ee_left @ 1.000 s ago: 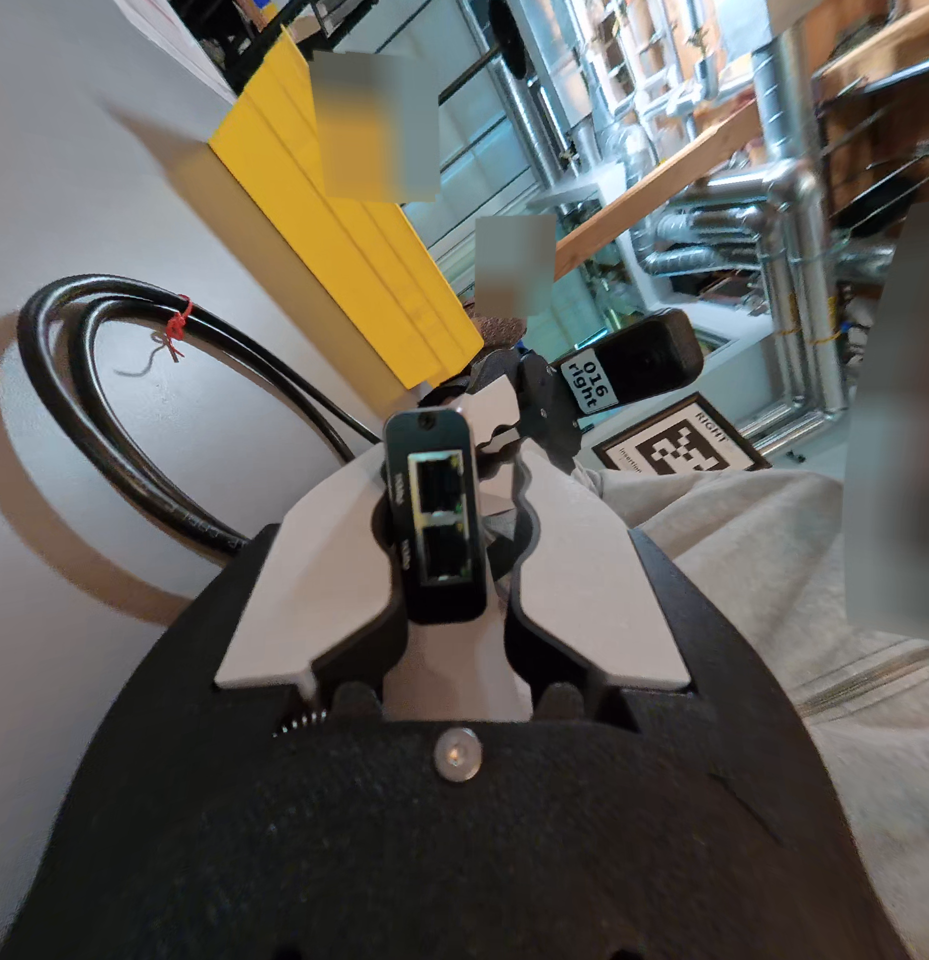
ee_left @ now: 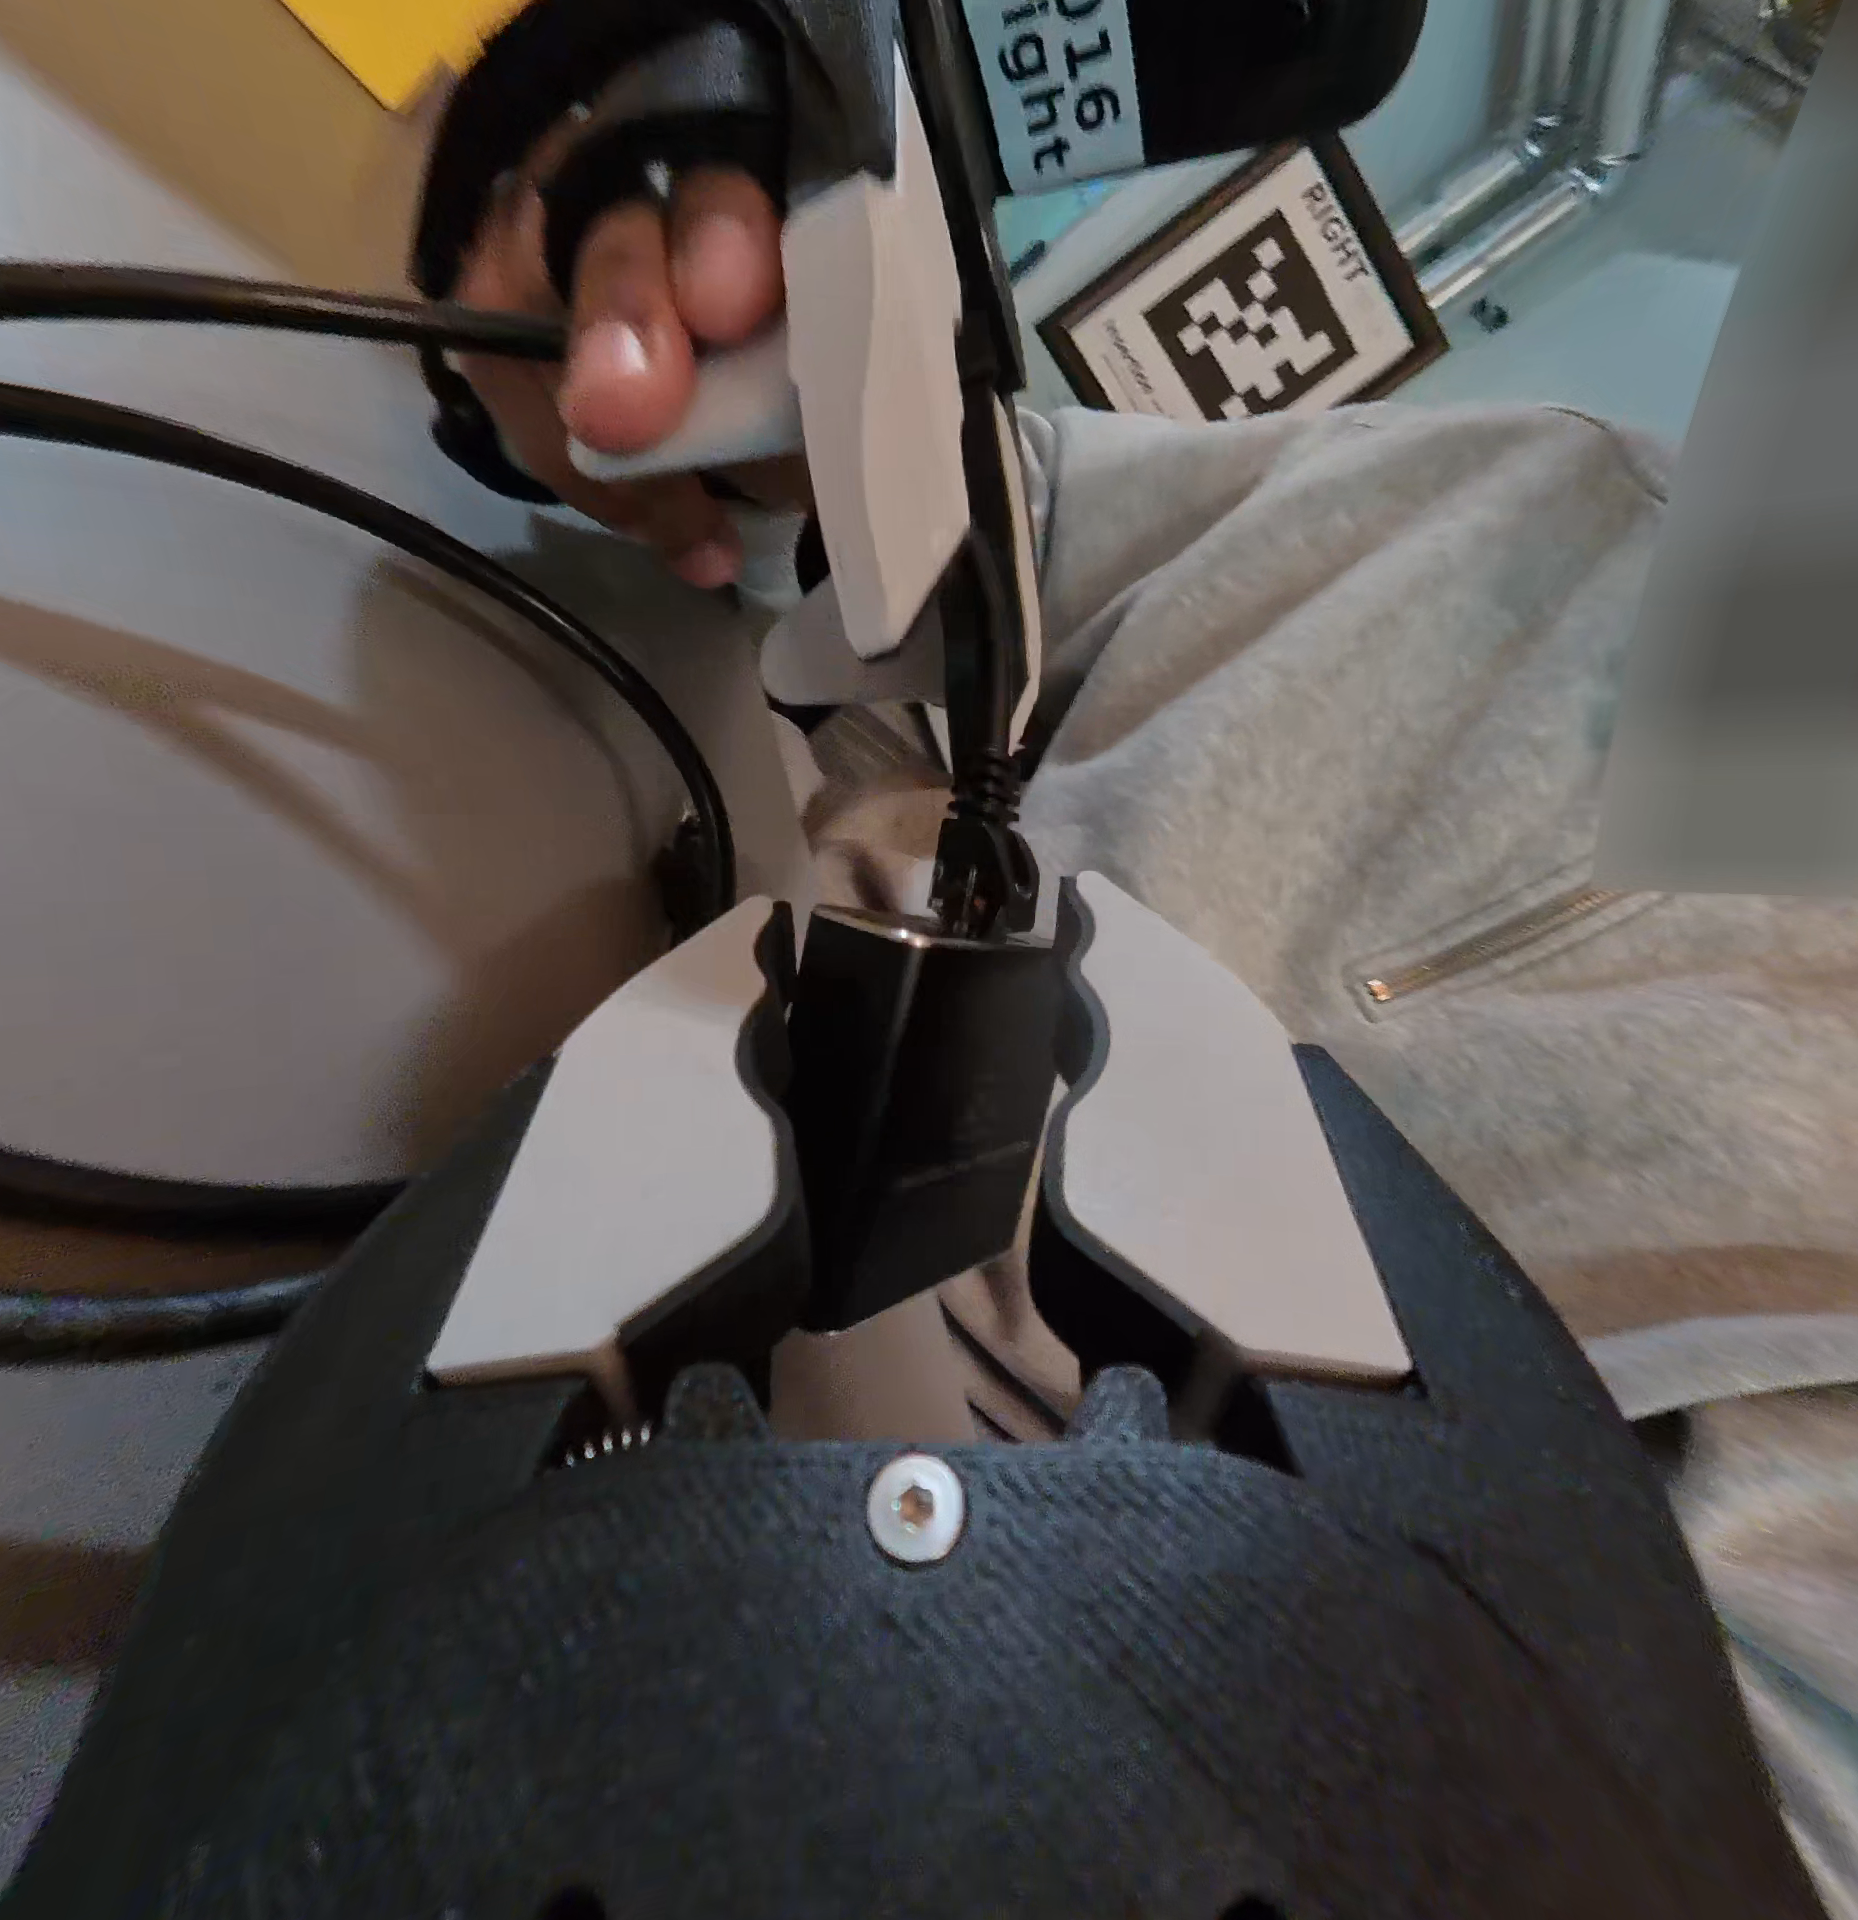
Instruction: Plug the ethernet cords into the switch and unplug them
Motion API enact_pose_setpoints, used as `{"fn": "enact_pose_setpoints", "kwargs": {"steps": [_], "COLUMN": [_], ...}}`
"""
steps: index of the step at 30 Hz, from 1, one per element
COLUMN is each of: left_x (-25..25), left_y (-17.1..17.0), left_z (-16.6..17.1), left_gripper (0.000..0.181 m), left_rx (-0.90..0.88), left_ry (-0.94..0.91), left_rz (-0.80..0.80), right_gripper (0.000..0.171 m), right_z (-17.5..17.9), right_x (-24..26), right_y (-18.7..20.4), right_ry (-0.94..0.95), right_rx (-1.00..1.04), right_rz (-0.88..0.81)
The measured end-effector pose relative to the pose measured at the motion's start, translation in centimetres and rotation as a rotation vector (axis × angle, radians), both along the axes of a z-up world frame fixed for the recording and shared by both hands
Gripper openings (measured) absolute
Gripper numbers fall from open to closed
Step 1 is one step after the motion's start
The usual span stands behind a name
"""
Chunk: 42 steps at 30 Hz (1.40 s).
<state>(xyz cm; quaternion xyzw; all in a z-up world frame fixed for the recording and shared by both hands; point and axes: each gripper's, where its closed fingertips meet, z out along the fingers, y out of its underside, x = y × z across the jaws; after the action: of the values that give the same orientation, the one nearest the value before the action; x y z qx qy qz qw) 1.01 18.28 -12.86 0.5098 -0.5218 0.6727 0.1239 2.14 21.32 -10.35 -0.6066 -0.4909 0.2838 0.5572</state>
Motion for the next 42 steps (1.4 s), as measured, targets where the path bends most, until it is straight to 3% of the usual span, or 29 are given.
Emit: {"fn": "enact_pose_setpoints", "kwargs": {"steps": [2, 4, 6, 8, 13, 17, 21, 25, 30, 34, 38, 42], "left_x": [-0.2, 0.6, 2.1, 2.5, 0.5, -1.4, 0.0, 2.9, 5.0, 4.6, 2.2, 1.6], "left_y": [-0.6, 0.4, 3.6, 7.3, 14.8, 17.6, 15.8, 12.1, 9.0, 9.3, 12.2, 13.0], "left_z": [-0.1, 0.1, 1.7, 3.6, 3.8, 4.6, 4.8, 5.6, 5.6, 5.8, 6.4, 6.6], "left_gripper": [0.046, 0.044, 0.038, 0.036, 0.032, 0.030, 0.024, 0.024, 0.023, 0.032, 0.046, 0.064], "left_rx": [-0.007, 0.032, 0.014, -0.073, -0.231, -0.395, -0.464, -0.467, -0.444, -0.428, -0.209, 0.278], "left_ry": [0.021, -0.007, -0.092, -0.170, -0.214, -0.331, -0.372, -0.395, -0.382, -0.346, -0.368, -0.356], "left_rz": [-0.042, 0.025, 0.230, 0.435, 0.876, 1.113, 1.150, 1.043, 0.925, 0.879, 1.045, 1.106], "right_gripper": [0.046, 0.059, 0.064, 0.053, 0.063, 0.061, 0.062, 0.060, 0.029, 0.027, 0.027, 0.026], "right_z": [0.3, 0.9, 1.5, 2.1, 2.3, 0.6, -0.4, -0.3, 0.3, 1.2, 1.6, 1.4], "right_x": [0.3, 1.7, 4.3, 7.0, 6.7, 2.6, 0.3, 0.8, 1.4, 3.0, 5.1, 5.0], "right_y": [0.6, 2.4, 4.9, 6.9, 6.8, 5.6, 5.0, 5.3, 4.8, 5.1, 5.6, 5.3], "right_ry": [0.019, 0.045, 0.071, 0.105, 0.245, 0.272, 0.246, 0.284, 0.530, 0.699, 0.725, 0.661], "right_rx": [0.007, 0.040, 0.083, 0.100, -0.043, -0.233, -0.306, -0.335, -0.610, -0.731, -0.704, -0.701], "right_rz": [-0.038, -0.168, -0.371, -0.561, -0.568, -0.450, -0.411, -0.435, -0.287, -0.239, -0.257, -0.213]}}
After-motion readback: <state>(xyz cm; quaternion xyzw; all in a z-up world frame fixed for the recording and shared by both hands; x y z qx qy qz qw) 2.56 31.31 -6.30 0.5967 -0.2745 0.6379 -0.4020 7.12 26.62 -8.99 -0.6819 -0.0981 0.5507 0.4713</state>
